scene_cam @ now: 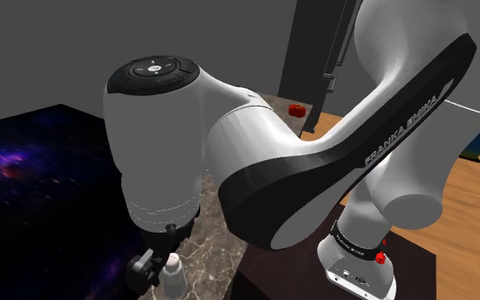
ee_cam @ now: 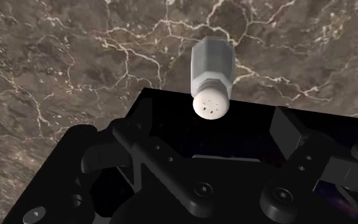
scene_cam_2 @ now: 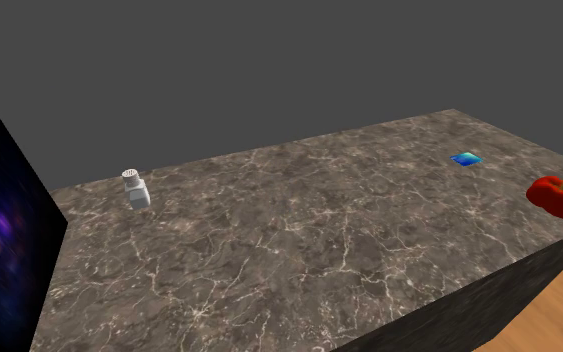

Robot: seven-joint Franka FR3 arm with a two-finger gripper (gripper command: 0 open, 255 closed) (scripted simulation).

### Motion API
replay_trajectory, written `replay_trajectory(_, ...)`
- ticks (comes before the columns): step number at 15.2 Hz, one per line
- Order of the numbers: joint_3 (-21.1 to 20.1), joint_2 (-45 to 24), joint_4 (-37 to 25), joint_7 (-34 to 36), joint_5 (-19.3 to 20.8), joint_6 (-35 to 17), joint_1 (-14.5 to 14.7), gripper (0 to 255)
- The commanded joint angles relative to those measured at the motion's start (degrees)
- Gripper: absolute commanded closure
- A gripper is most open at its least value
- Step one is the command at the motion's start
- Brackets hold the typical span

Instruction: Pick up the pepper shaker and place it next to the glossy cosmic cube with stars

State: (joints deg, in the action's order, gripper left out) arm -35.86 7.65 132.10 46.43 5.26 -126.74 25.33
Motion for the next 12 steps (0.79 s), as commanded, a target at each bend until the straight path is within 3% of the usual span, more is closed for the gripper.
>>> replay_trajectory(1, -0.01, -1.53, -0.28, -1.25, -1.50, 2.69, 0.32, 0)
replay_trajectory(4, 0.39, 1.13, -3.57, -2.66, -3.40, 8.11, 0.76, 0)
replay_trajectory(12, 0.40, 1.13, -3.57, -2.66, -3.40, 8.11, 0.77, 0)
